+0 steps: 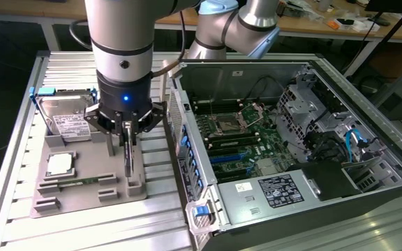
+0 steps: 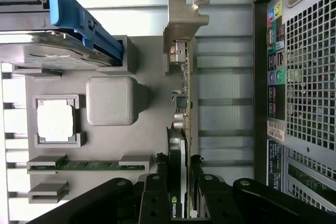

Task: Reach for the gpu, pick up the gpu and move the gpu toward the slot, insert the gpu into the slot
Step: 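Pick up the gpu and move the gpu toward the slot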

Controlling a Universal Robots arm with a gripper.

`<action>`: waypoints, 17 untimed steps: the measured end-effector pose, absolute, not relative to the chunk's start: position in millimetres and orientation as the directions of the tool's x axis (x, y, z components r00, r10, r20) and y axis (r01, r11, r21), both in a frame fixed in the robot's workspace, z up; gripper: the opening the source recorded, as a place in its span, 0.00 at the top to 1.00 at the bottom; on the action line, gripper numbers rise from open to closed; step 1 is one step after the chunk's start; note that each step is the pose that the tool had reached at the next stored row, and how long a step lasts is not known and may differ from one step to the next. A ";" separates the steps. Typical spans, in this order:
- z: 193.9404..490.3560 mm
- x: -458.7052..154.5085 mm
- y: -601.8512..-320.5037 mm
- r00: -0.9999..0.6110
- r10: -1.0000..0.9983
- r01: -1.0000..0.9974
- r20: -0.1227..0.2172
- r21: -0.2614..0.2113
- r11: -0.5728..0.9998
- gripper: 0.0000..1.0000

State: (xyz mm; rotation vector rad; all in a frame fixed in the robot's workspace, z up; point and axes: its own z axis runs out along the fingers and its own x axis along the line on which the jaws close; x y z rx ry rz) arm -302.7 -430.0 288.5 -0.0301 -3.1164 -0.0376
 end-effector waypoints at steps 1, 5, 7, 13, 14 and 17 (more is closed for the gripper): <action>290.5 -302.7 -430.0 -1.000 0.019 0.020 0.025 0.024 1.000 0.73; 300.0 -302.7 -430.0 -1.000 0.019 0.020 0.025 0.023 1.000 0.73; 305.4 -302.7 -430.0 -1.000 0.019 0.020 0.025 0.022 1.000 0.73; 327.6 -302.7 -430.0 -1.000 0.019 0.020 0.025 0.021 1.000 0.73; 330.6 -302.7 -430.0 -1.000 0.019 0.020 0.025 0.021 1.000 0.73; 339.6 -302.7 -430.0 -1.000 0.019 0.020 0.025 0.020 1.000 0.73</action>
